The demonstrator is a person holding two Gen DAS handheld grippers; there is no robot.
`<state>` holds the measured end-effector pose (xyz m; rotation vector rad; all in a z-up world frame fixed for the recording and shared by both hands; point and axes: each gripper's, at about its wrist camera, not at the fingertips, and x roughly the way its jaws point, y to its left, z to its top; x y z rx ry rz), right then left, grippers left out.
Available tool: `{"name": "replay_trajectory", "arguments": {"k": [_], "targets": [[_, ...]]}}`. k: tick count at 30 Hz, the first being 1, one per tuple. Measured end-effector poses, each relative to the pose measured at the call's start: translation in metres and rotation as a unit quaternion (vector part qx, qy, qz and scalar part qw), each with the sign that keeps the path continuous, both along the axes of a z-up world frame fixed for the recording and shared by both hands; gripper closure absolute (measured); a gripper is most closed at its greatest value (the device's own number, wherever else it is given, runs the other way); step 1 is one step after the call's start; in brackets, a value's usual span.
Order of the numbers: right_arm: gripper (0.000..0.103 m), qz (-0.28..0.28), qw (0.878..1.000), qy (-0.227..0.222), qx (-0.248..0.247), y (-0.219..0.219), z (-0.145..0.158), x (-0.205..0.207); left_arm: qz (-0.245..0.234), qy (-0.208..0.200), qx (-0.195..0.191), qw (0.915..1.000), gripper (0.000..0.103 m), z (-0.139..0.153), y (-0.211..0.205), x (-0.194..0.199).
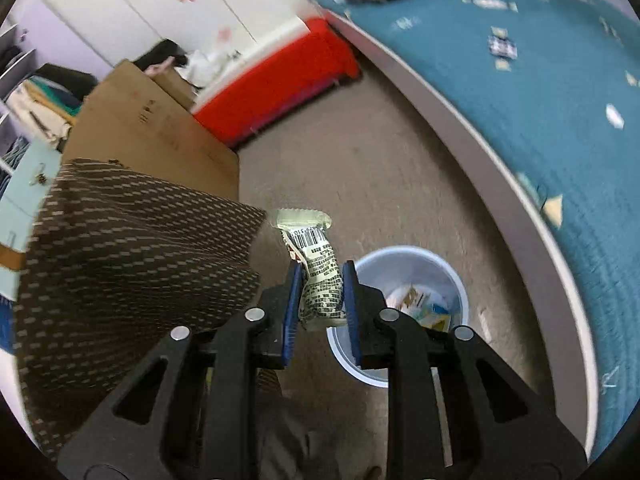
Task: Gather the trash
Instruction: 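Carry the green cloth and wrapper to the white bin and release them, then move both tools back over the table toward the white-red box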
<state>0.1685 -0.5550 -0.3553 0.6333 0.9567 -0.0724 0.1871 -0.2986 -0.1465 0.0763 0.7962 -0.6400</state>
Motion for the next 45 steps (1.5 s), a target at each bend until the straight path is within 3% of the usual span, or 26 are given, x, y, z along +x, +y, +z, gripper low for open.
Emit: {"name": "replay_trajectory", "arguments": {"k": [2, 3, 4, 8, 21, 23, 25, 26, 30, 39, 45], "targets": [[0.076, 0.0, 1.0, 0.02, 0.012, -0.002, -0.018, 0.007, -0.005, 0.009, 0.004, 0.9999, 0.086, -0.006, -0.012, 0.005], [0.049, -0.001, 0.999, 0.029, 0.019, -0.004, -0.027, 0.009, -0.009, 0.014, 0.008, 0.9998, 0.086, -0.01, -0.02, 0.008], [0.031, -0.007, 0.999, 0.032, 0.019, -0.004, -0.032, 0.008, -0.011, 0.017, 0.01, 0.9997, 0.086, -0.012, -0.025, 0.01], [0.029, -0.027, 0.999, 0.019, 0.032, -0.018, -0.033, 0.0, -0.024, 0.036, 0.021, 0.9988, 0.086, -0.026, -0.049, 0.018], [0.019, -0.081, 0.995, -0.065, 0.005, -0.072, 0.036, -0.038, -0.067, 0.13, 0.087, 0.9854, 0.082, -0.092, -0.125, 0.05], [0.019, -0.079, 0.995, -0.069, 0.002, -0.072, 0.042, -0.039, -0.067, 0.136, 0.099, 0.9835, 0.067, -0.096, -0.131, 0.055], [0.018, -0.078, 0.994, -0.073, 0.001, -0.071, 0.047, -0.039, -0.059, 0.125, 0.128, 0.9822, 0.014, -0.098, -0.138, 0.057], [0.017, -0.079, 0.994, -0.075, 0.001, -0.07, 0.05, -0.039, -0.054, 0.117, 0.131, 0.983, 0.011, -0.096, -0.138, 0.057], [0.006, -0.087, 0.993, -0.081, -0.001, -0.068, 0.059, -0.043, -0.046, 0.104, 0.128, 0.9852, 0.009, -0.09, -0.133, 0.058], [0.006, -0.099, 0.992, -0.077, -0.03, -0.052, 0.082, -0.052, -0.025, 0.083, 0.07, 0.9937, 0.009, -0.059, -0.1, 0.045], [0.006, -0.081, 0.99, -0.095, -0.059, -0.026, 0.121, -0.056, -0.015, 0.049, 0.05, 0.9974, 0.009, -0.03, -0.07, 0.027]]}}
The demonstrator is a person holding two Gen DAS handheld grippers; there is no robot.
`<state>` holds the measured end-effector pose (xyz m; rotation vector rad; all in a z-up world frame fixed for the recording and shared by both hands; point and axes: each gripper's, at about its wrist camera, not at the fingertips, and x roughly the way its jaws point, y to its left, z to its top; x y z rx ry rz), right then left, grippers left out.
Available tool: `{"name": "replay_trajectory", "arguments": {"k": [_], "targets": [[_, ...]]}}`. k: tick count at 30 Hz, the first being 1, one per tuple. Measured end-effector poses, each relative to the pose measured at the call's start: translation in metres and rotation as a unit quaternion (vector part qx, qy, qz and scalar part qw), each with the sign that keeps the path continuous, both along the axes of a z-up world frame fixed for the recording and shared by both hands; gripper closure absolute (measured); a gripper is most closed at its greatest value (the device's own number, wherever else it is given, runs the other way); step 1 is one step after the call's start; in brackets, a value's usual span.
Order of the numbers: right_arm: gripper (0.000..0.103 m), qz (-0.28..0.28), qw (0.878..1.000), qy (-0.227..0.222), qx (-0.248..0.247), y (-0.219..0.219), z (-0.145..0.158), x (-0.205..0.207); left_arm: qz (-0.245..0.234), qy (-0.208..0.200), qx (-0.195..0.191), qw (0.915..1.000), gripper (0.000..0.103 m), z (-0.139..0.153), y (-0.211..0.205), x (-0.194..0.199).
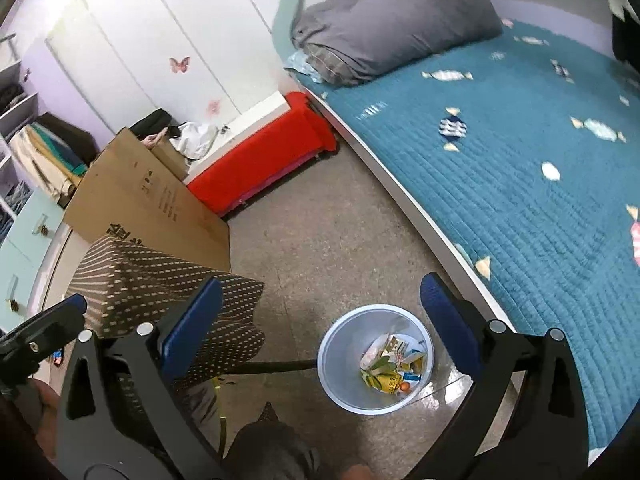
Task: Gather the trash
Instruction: 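Move both tools back over the table toward the white-red box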
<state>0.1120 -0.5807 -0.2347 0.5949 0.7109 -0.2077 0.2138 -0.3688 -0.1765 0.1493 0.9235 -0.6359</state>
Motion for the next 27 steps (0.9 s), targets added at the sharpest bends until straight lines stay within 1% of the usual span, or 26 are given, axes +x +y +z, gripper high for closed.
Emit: {"name": "replay_trajectory", "arguments": {"k": [4, 8, 11, 13, 15, 17, 20, 24, 27], "targets": [[0.006, 0.011, 1.0, -0.01, -0.017, 0.022, 0.025, 0.0, 0.022, -0.024, -0.005, 0.9995, 0.009, 0.016, 0.026, -0.005], [0.006, 0.029, 0.999, -0.026, -0.032, 0.052, 0.054, 0.0, 0.041, -0.034, -0.017, 0.9984, 0.009, 0.03, 0.061, -0.008], [0.006, 0.051, 0.997, -0.042, -0.042, 0.082, 0.073, 0.003, 0.054, -0.062, -0.016, 0.9965, 0.009, 0.044, 0.089, -0.016], [0.006, 0.066, 0.995, -0.049, -0.05, 0.102, 0.084, 0.006, 0.065, -0.09, -0.012, 0.9937, 0.009, 0.055, 0.111, -0.023], [0.006, 0.083, 0.993, -0.055, -0.058, 0.126, 0.093, 0.009, 0.074, -0.108, -0.006, 0.9914, 0.008, 0.062, 0.129, -0.026], [0.006, 0.1, 0.991, -0.06, -0.065, 0.148, 0.099, 0.013, 0.086, -0.124, -0.001, 0.9886, 0.008, 0.068, 0.151, -0.03], [0.006, 0.113, 0.989, -0.061, -0.072, 0.177, 0.106, 0.02, 0.109, -0.137, 0.001, 0.9846, 0.008, 0.072, 0.187, -0.032], [0.006, 0.134, 0.986, -0.058, -0.078, 0.211, 0.107, 0.03, 0.14, -0.136, -0.006, 0.9807, 0.008, 0.073, 0.237, -0.029], [0.006, 0.154, 0.983, -0.054, -0.085, 0.239, 0.105, 0.038, 0.168, -0.129, -0.008, 0.9774, 0.008, 0.067, 0.275, -0.021]]}}
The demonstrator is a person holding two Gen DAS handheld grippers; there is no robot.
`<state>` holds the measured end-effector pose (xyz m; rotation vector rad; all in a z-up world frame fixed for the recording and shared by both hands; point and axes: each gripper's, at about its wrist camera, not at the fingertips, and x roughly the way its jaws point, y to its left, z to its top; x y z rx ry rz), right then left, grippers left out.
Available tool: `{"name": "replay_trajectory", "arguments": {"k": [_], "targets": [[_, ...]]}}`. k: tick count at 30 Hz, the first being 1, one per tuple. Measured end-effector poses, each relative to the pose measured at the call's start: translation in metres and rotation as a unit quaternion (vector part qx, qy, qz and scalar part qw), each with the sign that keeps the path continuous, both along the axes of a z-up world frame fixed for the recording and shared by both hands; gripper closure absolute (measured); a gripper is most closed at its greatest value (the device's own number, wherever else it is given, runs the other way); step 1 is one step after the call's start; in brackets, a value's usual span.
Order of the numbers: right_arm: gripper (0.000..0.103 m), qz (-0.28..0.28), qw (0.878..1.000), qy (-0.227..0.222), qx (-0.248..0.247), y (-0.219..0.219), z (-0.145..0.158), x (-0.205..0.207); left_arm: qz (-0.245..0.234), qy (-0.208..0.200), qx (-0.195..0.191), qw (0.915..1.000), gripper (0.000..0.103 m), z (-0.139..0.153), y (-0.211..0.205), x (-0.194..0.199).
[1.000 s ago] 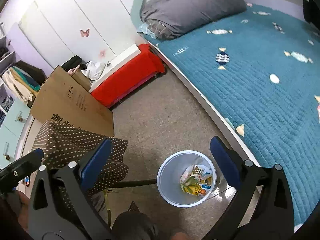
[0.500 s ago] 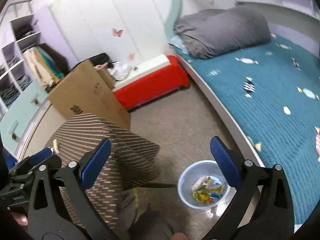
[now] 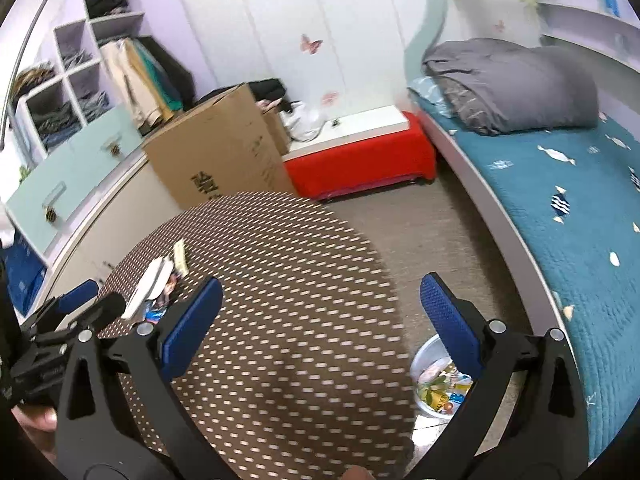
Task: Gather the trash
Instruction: 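Move both tools back over the table toward the white-red box, then grasp the white-red medicine box with the left tool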
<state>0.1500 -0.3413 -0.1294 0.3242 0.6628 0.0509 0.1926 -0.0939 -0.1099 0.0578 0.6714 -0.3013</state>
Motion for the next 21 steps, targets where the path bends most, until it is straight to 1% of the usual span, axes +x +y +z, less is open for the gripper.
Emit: {"name": "replay_trajectory", "arguments": {"k": [5, 10, 12, 13, 18, 19, 20, 21], "targets": [[0.006, 0.027, 1.0, 0.008, -0.002, 0.036, -0.009, 0.012, 0.035, 0.023, -0.01, 0.9991, 0.008, -0.019, 0.057, 0.015], [0.006, 0.038, 0.999, 0.017, 0.003, 0.053, -0.019, 0.024, 0.048, 0.059, -0.014, 0.997, 0.008, -0.043, 0.087, 0.039], [0.006, 0.044, 0.999, 0.021, 0.0, 0.058, -0.021, 0.027, 0.052, 0.076, -0.026, 0.9955, 0.008, -0.053, 0.098, 0.051], [0.006, 0.047, 0.999, 0.022, -0.002, 0.062, -0.022, 0.028, 0.052, 0.08, -0.028, 0.9951, 0.008, -0.057, 0.097, 0.051], [0.006, 0.061, 0.998, 0.032, -0.012, 0.074, -0.027, 0.036, 0.054, 0.099, -0.03, 0.9932, 0.008, -0.072, 0.1, 0.07], [0.006, 0.063, 0.997, 0.033, -0.012, 0.076, -0.028, 0.036, 0.051, 0.104, -0.037, 0.9926, 0.012, -0.074, 0.102, 0.073], [0.006, 0.064, 0.997, 0.034, -0.013, 0.078, -0.029, 0.037, 0.045, 0.111, -0.049, 0.9917, 0.02, -0.076, 0.102, 0.074], [0.006, 0.067, 0.997, 0.036, -0.014, 0.08, -0.03, 0.038, 0.038, 0.121, -0.058, 0.9902, 0.038, -0.079, 0.102, 0.076]]}}
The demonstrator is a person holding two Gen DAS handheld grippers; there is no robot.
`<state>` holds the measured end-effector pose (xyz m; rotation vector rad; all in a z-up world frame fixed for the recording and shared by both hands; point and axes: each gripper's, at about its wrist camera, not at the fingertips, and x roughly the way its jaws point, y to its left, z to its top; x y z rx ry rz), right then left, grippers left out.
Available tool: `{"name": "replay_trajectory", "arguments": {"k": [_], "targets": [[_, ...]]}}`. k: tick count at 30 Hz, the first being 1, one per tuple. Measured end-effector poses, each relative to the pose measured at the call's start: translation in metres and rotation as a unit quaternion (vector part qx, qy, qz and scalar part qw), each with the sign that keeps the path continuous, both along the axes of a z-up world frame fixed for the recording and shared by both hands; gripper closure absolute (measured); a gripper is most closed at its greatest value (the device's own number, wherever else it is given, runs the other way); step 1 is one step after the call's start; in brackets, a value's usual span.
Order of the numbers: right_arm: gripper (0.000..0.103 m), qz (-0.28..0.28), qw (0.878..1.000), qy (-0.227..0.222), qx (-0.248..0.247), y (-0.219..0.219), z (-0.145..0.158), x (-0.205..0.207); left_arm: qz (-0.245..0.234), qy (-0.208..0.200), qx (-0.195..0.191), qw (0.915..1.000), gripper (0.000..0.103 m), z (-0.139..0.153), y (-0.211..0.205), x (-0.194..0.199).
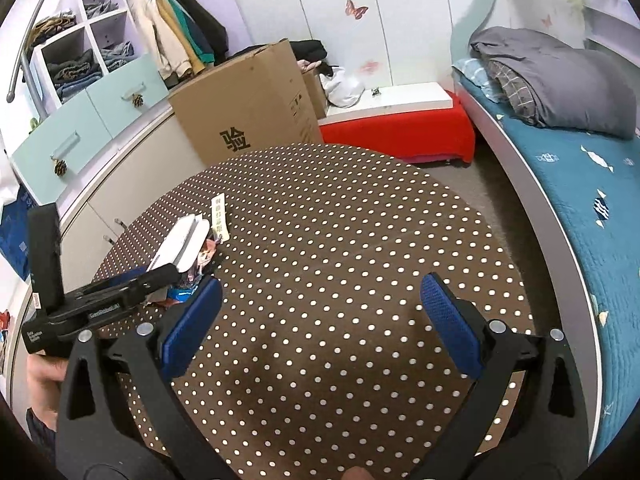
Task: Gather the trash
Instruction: 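Grasp the white-red medicine box with the left tool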
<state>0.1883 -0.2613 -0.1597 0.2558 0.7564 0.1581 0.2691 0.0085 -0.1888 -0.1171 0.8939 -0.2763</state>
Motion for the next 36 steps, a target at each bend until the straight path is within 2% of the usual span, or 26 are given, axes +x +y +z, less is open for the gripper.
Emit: {"name": "replay_trajectory", "arguments": {"k": [5, 9, 14, 17, 20, 25, 28, 30, 31, 33, 36], "targets": [[0.006, 0.012, 1.0, 0.008, -0.006, 0.013, -0.003, 0.004, -0.015, -0.002, -0.018, 0.9997, 0.04, -0.002, 0.004, -0.004], [0.006, 0.027, 0.999, 0.013, -0.01, 0.026, -0.004, 0.008, -0.013, -0.024, -0.016, 0.9995, 0.054, 0.007, 0.015, -0.016], [0.006, 0.045, 0.999, 0.019, -0.013, 0.047, -0.007, 0.015, -0.005, -0.026, -0.013, 0.9996, 0.054, 0.008, 0.03, -0.025], [0.006, 0.051, 0.998, 0.019, -0.013, 0.057, -0.007, 0.016, -0.005, -0.018, 0.001, 0.9998, 0.045, 0.005, 0.029, -0.019], [0.006, 0.054, 0.998, 0.019, -0.014, 0.063, -0.007, 0.017, -0.009, -0.02, 0.015, 0.9997, 0.042, 0.0, 0.025, -0.009], [0.006, 0.06, 0.998, 0.022, -0.015, 0.074, -0.008, 0.023, -0.019, -0.035, 0.008, 0.9992, 0.056, 0.008, 0.031, -0.013], [0.006, 0.07, 0.997, 0.022, -0.019, 0.083, -0.009, 0.026, -0.008, -0.044, 0.019, 0.9988, 0.056, 0.009, 0.041, -0.022], [0.006, 0.074, 0.997, 0.022, -0.02, 0.089, -0.01, 0.028, -0.008, -0.043, 0.018, 0.9989, 0.051, 0.008, 0.046, -0.025], [0.006, 0.074, 0.997, 0.023, -0.018, 0.09, -0.011, 0.028, -0.013, -0.038, 0.016, 0.9991, 0.034, 0.007, 0.048, -0.025], [0.006, 0.075, 0.997, 0.024, -0.015, 0.093, -0.011, 0.029, -0.01, -0.049, 0.03, 0.9983, 0.016, 0.007, 0.049, -0.027], [0.006, 0.073, 0.997, 0.027, -0.015, 0.096, -0.011, 0.029, -0.017, -0.043, 0.045, 0.9979, 0.015, 0.005, 0.045, -0.024]]}}
